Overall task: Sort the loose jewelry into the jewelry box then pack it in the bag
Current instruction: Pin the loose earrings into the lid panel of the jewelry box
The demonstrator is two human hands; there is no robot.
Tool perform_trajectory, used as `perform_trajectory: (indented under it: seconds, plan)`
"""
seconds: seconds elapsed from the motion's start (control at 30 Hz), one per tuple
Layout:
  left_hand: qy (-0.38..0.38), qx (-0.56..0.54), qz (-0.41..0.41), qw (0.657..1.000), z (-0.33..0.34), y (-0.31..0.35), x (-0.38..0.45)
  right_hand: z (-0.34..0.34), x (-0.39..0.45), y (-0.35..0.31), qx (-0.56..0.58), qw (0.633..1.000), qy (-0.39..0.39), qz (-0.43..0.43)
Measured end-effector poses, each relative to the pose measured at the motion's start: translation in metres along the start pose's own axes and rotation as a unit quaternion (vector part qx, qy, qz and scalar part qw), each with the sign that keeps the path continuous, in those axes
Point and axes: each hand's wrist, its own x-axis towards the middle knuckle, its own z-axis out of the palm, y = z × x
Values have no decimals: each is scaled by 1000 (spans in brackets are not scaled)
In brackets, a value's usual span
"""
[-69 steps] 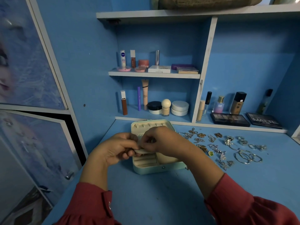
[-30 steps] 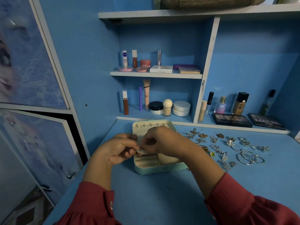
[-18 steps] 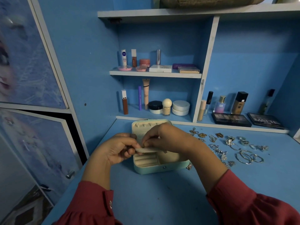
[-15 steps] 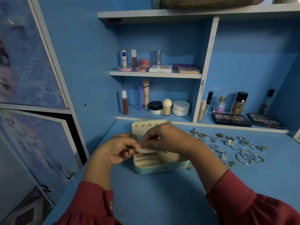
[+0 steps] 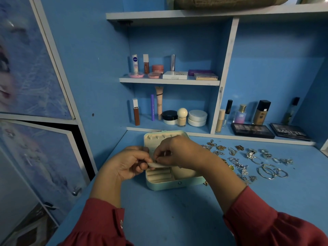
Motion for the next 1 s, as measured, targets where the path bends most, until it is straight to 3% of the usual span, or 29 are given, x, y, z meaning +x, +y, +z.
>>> perform_trajectory:
  seconds: [0.27,0.6,1.0]
  plan:
    - [-1,13,8,1000,1,1,-2,-1,-1,3,34,999,6,13]
    - [-13,49,24,998,1,1,-4,4,2,1,-3,1000,20,-2]
    - [-13,-7,14,1000,-1,1,-3,3,4,5,33,998,-32,35]
